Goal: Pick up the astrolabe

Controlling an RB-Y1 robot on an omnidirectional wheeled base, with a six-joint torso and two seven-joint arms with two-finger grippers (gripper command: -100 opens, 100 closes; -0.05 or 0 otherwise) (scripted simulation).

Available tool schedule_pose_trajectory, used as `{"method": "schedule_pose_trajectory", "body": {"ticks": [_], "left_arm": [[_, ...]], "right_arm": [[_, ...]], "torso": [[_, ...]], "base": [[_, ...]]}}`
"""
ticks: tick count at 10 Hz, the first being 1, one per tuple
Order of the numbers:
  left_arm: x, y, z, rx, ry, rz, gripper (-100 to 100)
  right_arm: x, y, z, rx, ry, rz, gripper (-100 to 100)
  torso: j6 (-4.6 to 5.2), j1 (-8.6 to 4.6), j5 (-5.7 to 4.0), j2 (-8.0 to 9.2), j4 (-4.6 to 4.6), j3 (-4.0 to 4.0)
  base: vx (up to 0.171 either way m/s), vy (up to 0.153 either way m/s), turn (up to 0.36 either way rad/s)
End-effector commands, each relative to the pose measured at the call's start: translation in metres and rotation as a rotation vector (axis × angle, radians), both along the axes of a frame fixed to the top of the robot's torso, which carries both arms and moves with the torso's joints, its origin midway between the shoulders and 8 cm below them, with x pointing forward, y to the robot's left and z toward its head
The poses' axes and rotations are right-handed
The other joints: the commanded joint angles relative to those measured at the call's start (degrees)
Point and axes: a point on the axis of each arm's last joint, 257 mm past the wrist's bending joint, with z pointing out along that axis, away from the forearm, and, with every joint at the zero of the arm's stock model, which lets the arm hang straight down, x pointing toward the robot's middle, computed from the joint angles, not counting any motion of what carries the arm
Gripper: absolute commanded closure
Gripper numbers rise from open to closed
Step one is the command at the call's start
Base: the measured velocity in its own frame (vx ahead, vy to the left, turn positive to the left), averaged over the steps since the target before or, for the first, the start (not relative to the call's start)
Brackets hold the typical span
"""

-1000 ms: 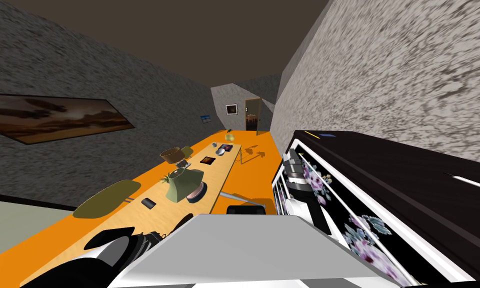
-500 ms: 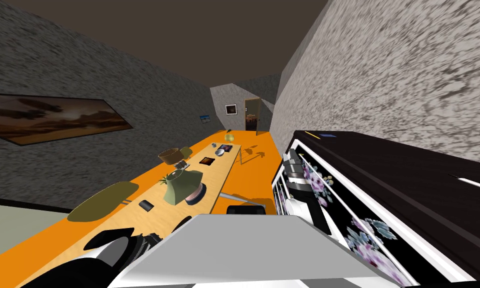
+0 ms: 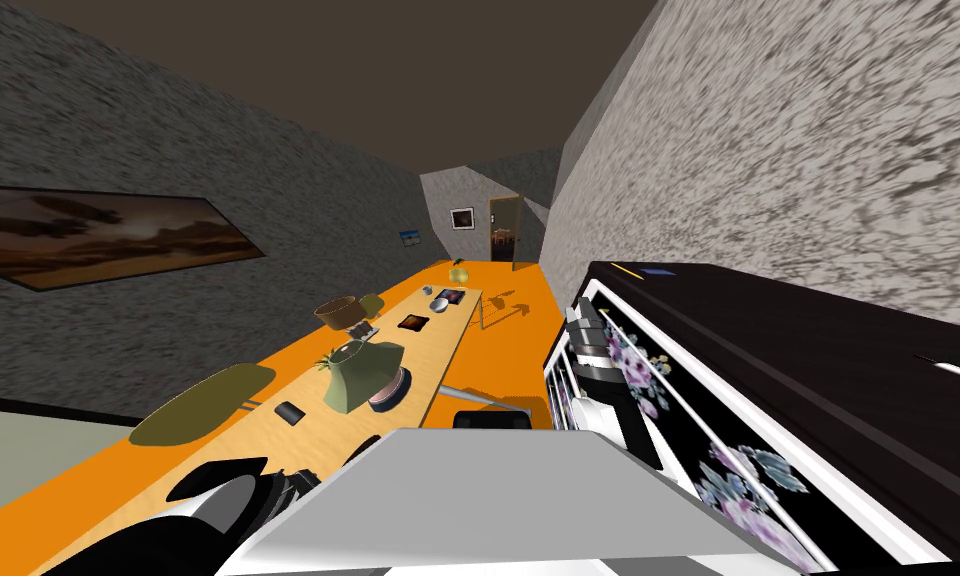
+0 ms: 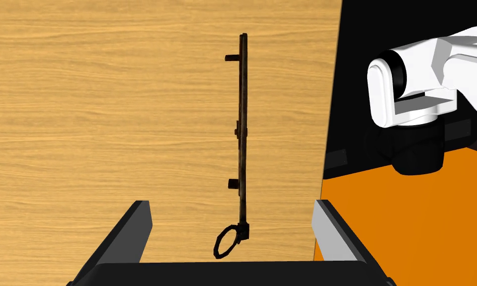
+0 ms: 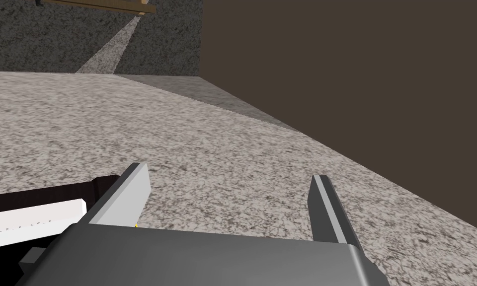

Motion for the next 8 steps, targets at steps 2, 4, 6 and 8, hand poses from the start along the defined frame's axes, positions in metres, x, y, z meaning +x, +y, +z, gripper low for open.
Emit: {"method": "schedule_pose_trajectory", "body": {"ticks": [2,4,6,8], "left_arm": [[-0.0042,-0.0017,-0.0003,-0.007,0.014,0.003,-100],[-0.0042,-0.0017,-0.0003,-0.007,0.014,0.003,-100],[-0.0074,-0.0029,-0.0004,-0.013,0.024,0.004,-100],[-0.0074,-0.0029,-0.0004,-0.013,0.024,0.004,-100]], "right_arm": [[0.0,0.0,0.0,0.0,0.0,0.0,0],[0.0,0.0,0.0,0.0,0.0,0.0,0],[0.0,0.0,0.0,0.0,0.0,0.0,0],[0.0,0.0,0.0,0.0,0.0,0.0,0]], "torso": [[0.01,0.07,0.01,-0.04,-0.01,-0.02],[0.0,0.03,0.01,-0.03,-0.01,-0.02],[0.0,0.02,0.0,0.01,0.0,0.0],[0.0,0.05,0.01,-0.02,-0.01,-0.02]], "base": [[0.032,0.004,-0.035],[0.015,-0.007,0.003],[0.022,-0.001,-0.016],[0.014,-0.003,-0.004]]}}
